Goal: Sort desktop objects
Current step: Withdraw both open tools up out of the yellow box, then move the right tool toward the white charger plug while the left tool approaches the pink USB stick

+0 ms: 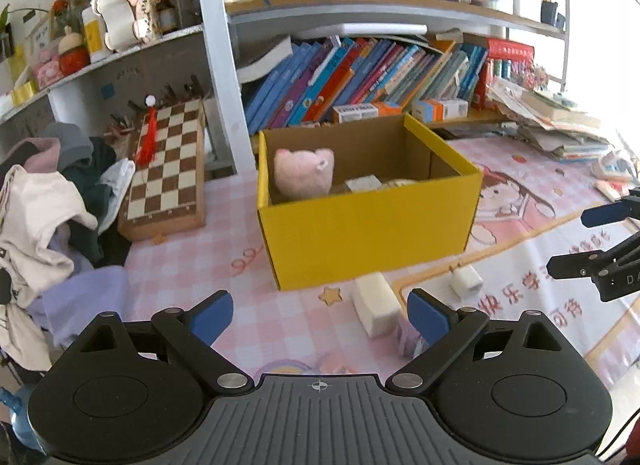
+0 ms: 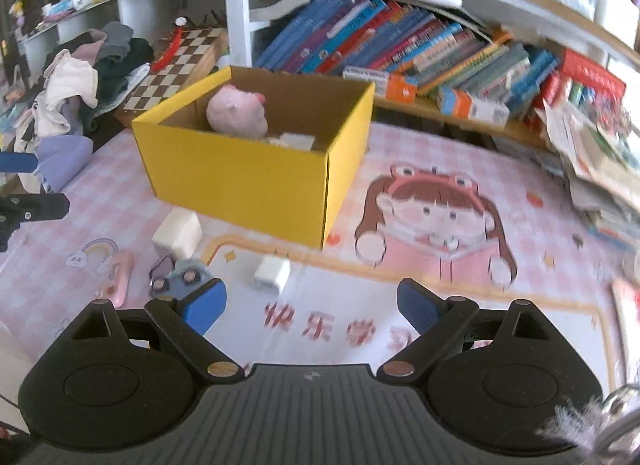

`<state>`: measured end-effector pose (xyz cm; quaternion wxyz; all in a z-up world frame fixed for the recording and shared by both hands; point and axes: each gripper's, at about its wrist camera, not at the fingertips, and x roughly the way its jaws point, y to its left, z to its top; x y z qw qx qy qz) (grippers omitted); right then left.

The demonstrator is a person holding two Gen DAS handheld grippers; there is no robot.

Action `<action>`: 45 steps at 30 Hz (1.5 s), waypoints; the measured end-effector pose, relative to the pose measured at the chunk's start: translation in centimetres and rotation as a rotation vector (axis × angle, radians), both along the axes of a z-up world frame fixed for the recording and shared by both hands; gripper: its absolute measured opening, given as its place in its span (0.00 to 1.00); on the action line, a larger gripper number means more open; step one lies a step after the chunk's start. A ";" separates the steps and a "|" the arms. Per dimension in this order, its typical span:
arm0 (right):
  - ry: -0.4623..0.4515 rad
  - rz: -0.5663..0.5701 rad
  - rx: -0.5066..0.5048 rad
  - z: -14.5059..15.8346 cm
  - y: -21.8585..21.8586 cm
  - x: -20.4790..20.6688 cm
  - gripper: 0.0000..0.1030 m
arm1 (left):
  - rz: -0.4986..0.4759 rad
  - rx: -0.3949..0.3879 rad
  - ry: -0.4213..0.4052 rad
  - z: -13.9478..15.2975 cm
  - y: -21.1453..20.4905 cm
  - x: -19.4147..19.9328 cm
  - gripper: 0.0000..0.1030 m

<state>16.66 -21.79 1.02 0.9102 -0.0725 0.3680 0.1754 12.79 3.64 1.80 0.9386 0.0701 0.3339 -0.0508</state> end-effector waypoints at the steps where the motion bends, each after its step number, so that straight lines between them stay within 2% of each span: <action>1: 0.004 -0.009 0.003 -0.2 0.0 -0.3 0.90 | 0.000 0.002 0.003 -0.2 -0.1 -0.2 0.93; 11: 0.065 -0.125 0.040 -2.5 -0.8 -2.9 0.90 | 0.053 -0.042 0.009 -1.4 -0.2 -2.1 0.93; 19: 0.117 -0.115 0.011 -4.4 0.8 -4.4 0.90 | 0.101 -0.059 0.045 -3.3 -1.1 -3.8 0.93; 23: 0.106 -0.083 -0.017 -4.4 1.7 -4.7 0.90 | 0.074 -0.039 0.078 -4.2 -1.9 -4.0 0.93; 29: 0.076 -0.063 -0.027 -4.1 2.1 -5.0 0.90 | 0.050 -0.019 0.073 -4.3 -2.4 -4.0 0.93; 32: 0.027 -0.042 -0.054 -3.6 2.3 -5.7 0.90 | 0.047 -0.015 0.068 -4.2 -2.4 -4.1 0.93; 36: -0.085 0.003 -0.170 -3.4 2.8 -7.1 0.90 | 0.043 -0.010 0.061 -4.2 -2.5 -4.1 0.93; 41: -0.042 0.032 -0.103 -3.3 3.1 -6.5 0.90 | 0.018 0.001 0.064 -4.3 -2.9 -4.0 0.93; 45: -0.030 0.071 -0.098 -3.4 3.7 -6.6 0.90 | 0.003 0.003 0.061 -4.4 -3.1 -4.0 0.93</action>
